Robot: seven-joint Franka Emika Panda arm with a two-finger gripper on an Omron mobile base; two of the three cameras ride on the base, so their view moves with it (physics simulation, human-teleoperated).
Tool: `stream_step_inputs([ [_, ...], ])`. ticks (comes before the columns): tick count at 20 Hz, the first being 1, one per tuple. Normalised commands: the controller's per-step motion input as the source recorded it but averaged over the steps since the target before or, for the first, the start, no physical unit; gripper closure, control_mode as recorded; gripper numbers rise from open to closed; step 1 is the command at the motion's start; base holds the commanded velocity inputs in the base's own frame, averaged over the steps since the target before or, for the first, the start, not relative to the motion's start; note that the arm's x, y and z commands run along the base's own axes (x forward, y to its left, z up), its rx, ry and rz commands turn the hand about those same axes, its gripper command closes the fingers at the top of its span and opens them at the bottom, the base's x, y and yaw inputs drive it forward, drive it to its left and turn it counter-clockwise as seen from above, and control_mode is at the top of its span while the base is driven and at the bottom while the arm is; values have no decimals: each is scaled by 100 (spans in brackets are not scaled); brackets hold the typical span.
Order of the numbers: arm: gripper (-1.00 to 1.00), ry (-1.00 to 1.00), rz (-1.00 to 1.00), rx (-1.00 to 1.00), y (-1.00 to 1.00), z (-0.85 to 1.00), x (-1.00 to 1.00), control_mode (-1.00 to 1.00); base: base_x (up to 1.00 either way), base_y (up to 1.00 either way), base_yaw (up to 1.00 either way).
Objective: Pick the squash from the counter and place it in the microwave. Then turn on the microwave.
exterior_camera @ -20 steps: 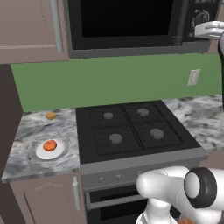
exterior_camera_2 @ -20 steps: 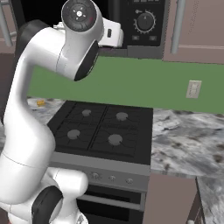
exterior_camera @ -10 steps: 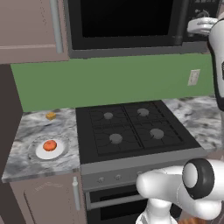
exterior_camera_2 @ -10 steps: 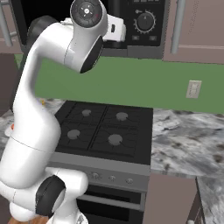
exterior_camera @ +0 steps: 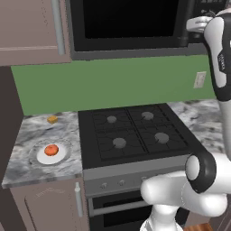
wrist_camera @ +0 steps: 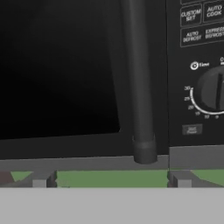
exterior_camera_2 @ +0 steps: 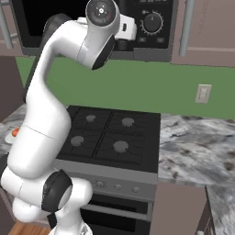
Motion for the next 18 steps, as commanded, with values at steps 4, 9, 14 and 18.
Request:
stream_step_inputs([
  [4,-100,0,0,0,-10,0,42,-100,0,0,0],
  [9,-100,0,0,0,-11,0,40,-100,0,0,0],
  [14,-100,0,0,0,-11,0,38,-100,0,0,0],
  [18,-100,0,0,0,-9,0,34,-100,0,0,0],
])
